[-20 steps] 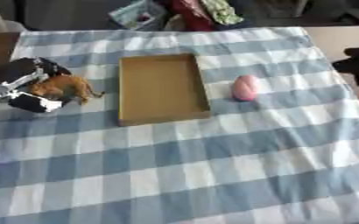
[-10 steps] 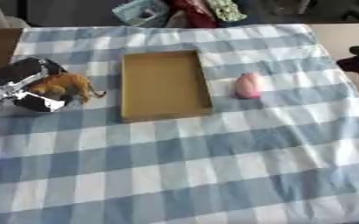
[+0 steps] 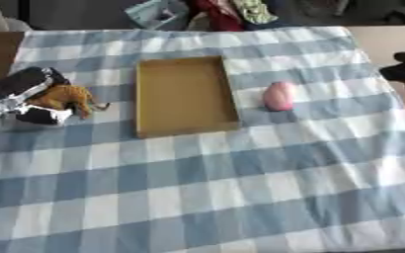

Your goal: Pick up objects on the table and place them in the box.

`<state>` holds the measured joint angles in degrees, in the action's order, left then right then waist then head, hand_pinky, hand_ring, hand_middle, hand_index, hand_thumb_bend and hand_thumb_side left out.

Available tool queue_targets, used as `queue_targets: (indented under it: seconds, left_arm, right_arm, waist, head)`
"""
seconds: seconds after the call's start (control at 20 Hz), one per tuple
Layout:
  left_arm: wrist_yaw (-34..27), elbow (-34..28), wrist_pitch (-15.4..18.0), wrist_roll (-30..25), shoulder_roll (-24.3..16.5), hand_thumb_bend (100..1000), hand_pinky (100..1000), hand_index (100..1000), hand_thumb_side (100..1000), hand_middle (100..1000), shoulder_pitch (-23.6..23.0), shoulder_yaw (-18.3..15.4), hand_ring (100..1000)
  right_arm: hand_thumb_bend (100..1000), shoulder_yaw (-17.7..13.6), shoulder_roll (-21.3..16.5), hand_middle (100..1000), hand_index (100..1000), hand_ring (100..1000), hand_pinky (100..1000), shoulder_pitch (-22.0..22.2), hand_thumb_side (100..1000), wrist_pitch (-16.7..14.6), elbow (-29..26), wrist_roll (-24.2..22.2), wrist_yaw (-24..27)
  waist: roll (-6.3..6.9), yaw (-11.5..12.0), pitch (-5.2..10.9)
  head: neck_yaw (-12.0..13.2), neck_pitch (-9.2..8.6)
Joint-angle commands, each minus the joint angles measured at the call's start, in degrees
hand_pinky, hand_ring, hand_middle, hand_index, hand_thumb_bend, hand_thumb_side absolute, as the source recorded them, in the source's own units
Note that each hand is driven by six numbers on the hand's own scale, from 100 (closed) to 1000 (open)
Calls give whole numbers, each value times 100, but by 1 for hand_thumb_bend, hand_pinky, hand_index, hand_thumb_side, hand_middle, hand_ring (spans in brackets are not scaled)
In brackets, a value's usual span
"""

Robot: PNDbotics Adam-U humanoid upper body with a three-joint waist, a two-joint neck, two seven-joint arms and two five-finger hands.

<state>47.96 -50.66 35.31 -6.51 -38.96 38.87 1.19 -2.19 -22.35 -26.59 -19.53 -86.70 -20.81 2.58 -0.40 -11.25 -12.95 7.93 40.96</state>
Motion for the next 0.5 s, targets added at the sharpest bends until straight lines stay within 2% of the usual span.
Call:
queue_targets:
  seconds: [0.05, 0.5]
  left_arm:
    - [-289, -174, -16, -83, -173, 100, 678, 532, 271, 195, 74, -52, 240]
    - [-1174, -1008, 88, -542, -438, 100, 668, 525, 255, 182, 140, -37, 223]
  right_arm:
    - [100, -70, -76, 642, 855, 800, 841, -43, 599, -15, -53, -18, 30]
    - [100, -72, -86, 642, 855, 800, 841, -40, 599, -16, -41, -23, 28]
  waist:
    - [12, -5, 95]
    - [18, 2, 106]
  head:
    - [-3, -8]
    - [-9, -24]
